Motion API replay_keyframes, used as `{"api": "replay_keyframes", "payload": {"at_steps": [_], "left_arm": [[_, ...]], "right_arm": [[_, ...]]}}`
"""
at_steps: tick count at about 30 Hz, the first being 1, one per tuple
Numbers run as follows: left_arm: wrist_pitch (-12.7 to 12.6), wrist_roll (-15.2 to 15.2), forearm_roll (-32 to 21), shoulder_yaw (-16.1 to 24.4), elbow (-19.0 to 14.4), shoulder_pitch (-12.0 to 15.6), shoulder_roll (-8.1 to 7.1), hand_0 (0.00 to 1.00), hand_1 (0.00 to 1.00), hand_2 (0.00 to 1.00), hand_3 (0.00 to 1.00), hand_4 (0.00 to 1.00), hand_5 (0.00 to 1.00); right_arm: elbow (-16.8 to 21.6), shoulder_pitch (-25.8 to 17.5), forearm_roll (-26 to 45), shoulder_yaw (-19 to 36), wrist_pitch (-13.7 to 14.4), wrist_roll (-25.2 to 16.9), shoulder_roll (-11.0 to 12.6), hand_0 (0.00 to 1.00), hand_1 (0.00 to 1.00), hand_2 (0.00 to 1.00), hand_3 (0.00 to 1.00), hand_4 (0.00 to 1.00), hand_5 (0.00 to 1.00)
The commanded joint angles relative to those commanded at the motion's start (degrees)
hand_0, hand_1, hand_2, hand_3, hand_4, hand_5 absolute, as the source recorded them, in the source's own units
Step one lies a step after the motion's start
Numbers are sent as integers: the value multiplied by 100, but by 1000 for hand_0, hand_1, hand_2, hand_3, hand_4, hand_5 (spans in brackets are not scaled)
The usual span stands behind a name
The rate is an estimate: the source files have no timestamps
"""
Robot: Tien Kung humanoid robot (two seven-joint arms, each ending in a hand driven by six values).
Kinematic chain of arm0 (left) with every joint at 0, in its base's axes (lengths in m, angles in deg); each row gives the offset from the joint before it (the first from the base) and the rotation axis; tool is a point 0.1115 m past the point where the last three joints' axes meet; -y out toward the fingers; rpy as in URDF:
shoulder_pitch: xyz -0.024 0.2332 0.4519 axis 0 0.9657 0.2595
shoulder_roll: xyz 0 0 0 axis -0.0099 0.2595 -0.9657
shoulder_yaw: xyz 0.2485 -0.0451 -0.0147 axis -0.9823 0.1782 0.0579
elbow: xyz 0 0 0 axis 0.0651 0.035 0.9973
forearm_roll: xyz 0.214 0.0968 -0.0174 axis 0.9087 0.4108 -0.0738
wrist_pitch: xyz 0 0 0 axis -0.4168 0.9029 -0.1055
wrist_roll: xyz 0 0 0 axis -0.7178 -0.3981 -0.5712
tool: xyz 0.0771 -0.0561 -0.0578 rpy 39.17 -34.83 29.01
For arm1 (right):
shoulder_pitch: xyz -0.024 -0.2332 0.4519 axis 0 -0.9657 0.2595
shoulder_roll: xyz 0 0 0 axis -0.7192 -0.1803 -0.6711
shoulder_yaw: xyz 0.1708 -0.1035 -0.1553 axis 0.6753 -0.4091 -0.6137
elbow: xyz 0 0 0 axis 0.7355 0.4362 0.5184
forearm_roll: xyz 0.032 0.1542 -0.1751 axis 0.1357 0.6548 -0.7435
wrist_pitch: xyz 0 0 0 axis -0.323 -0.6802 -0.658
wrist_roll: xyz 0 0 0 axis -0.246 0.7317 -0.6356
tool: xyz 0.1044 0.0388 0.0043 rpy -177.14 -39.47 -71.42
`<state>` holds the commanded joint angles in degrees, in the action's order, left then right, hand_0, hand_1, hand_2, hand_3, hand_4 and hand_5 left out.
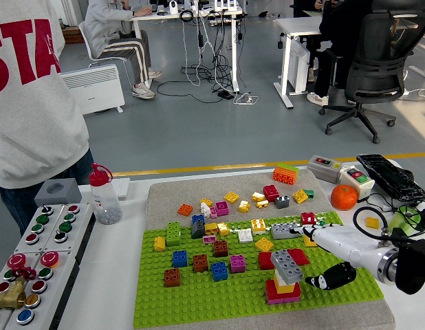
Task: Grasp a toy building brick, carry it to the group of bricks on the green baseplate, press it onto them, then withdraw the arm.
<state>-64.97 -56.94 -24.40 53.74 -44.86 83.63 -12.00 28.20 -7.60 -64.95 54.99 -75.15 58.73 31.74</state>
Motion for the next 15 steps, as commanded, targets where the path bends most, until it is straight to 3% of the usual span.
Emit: {"api": "replay_keyframes", "payload": {"at_steps": [10,15], "left_arm": [[5,-20,115,84,0,12,12,669,616,573,456,239,998],[7,-19,168,121,0,26,5,669,616,572,456,238,998]], "right_arm": [[0,-206,103,186,-52,31,193,959,853,995,956,751,225],[0,-520,143,553,-101,51,421,959,853,995,956,745,224]]}}
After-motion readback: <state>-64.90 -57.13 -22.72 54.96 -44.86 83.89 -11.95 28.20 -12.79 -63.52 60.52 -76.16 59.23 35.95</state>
